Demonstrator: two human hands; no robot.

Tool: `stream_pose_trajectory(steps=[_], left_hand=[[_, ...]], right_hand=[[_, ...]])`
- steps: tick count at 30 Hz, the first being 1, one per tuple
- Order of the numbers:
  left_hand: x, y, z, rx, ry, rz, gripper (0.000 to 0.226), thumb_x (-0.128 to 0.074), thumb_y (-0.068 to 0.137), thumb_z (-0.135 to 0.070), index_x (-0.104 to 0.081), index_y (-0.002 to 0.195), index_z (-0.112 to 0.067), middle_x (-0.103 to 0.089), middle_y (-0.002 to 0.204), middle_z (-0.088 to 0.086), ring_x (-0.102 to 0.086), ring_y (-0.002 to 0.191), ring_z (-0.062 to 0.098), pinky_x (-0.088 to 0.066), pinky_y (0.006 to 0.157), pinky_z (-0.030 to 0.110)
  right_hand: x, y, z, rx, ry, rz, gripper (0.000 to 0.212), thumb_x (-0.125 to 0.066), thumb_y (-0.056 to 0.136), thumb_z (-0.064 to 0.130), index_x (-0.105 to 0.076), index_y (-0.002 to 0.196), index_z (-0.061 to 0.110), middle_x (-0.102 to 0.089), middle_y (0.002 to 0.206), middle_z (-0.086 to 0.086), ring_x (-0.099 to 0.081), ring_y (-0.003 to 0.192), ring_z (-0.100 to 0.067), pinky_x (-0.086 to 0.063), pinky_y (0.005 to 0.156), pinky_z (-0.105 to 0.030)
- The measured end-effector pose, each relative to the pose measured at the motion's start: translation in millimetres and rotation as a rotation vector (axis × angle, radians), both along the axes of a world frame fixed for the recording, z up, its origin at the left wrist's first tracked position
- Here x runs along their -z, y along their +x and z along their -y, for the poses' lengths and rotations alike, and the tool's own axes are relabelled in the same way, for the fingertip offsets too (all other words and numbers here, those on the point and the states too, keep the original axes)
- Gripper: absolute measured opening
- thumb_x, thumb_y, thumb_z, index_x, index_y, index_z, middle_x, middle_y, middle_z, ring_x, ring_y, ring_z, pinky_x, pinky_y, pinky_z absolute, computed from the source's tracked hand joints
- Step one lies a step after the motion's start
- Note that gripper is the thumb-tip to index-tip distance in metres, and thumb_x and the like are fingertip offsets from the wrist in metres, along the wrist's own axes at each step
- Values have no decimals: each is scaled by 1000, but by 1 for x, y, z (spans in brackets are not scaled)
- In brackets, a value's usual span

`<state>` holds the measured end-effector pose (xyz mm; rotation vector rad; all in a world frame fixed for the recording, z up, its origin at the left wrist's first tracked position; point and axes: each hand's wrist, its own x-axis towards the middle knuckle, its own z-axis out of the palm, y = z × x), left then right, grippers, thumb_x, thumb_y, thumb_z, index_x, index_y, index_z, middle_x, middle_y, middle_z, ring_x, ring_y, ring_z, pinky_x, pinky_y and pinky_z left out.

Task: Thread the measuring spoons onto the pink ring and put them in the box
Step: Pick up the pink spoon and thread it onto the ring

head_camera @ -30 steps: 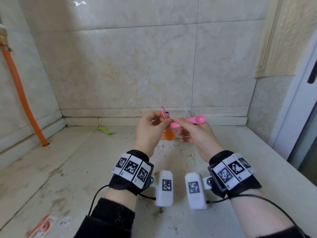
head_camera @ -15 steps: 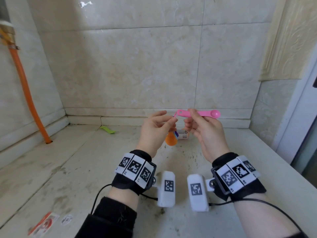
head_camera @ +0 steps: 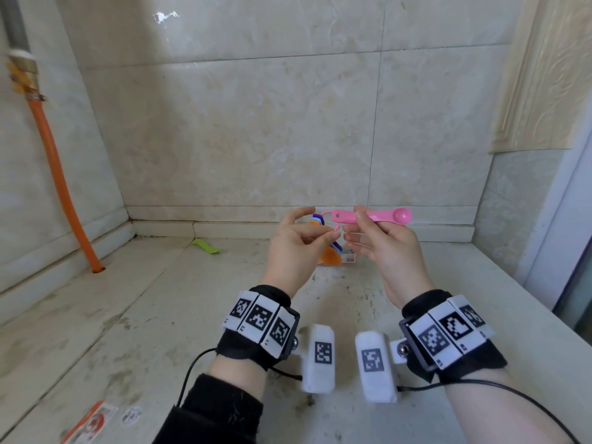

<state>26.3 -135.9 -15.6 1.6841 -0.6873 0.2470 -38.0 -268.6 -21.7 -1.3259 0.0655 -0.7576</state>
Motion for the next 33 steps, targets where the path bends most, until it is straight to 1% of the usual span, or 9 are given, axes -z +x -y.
stream_pose_trajectory(steps=[3,7,11,14,17,21,26,30,33], left_hand=[[1,2,1,-5,15,10,4,-76,79,-19,-78,80,-23,-48,105,-30,-50,119,3,-42,84,8],[2,3,0,-17,30,3,5,-75,80,-22,-78,83,-23,-49,109,-25,-49,107,-11,-42,86,8],[1,1,1,-8,7,-17,7,-75,80,-21,-77,80,-29,-51,114,-18,-52,103,-7,-43,87,13],[0,-1,0,-5,16,-27,8,-74,80,-22,-76,80,-29,-52,118,-14,-54,96,-9,-44,83,10],[0,0,0,-5,16,-35,5,-74,81,-20,-77,84,-23,-53,119,-11,-55,92,-9,-45,79,6],[0,-2,3,-25,12,-24,10,-74,81,-16,-77,89,-11,-53,105,-5,-56,80,-4,-45,69,3],[1,-3,4,21,-6,-26,11,-72,83,-12,-76,92,-7,-49,102,-9,-55,66,-19,-41,60,0],[-1,-3,5,24,7,-32,11,-70,85,-19,-76,93,-15,-52,107,-7,-59,78,-1,-47,67,7],[-3,-5,5,44,-34,-39,9,-69,86,-19,-76,91,-16,-54,107,-3,-58,80,5,-49,68,10]], right_hand=[[2,2,2,15,-75,-34,23,-61,94,25,-69,114,18,-75,91,-1,-72,85,-15,-58,77,-28],[5,4,5,6,-96,-51,15,-61,94,23,-71,105,19,-69,115,11,-72,86,-7,-57,71,-20],[6,6,5,32,-194,-54,26,-59,95,21,-69,114,6,-71,94,29,-72,89,-8,-58,76,-25],[7,7,6,49,-240,-46,30,-58,96,23,-67,118,6,-69,91,34,-72,87,-9,-58,80,-27],[7,7,5,49,-226,-26,28,-58,96,22,-67,118,8,-70,93,32,-73,88,-10,-58,80,-27],[5,7,4,63,-171,34,25,-59,95,17,-69,113,4,-71,100,26,-72,89,-12,-57,76,-21],[3,4,2,103,-145,64,25,-59,95,16,-68,113,0,-72,95,26,-72,91,-12,-57,83,-25],[2,2,2,116,-11,80,22,-60,95,15,-67,112,3,-77,88,5,-73,88,-16,-57,76,-23],[-1,-1,3,132,90,84,10,-62,93,12,-68,101,9,-76,83,-6,-74,83,-20,-58,71,-23]])
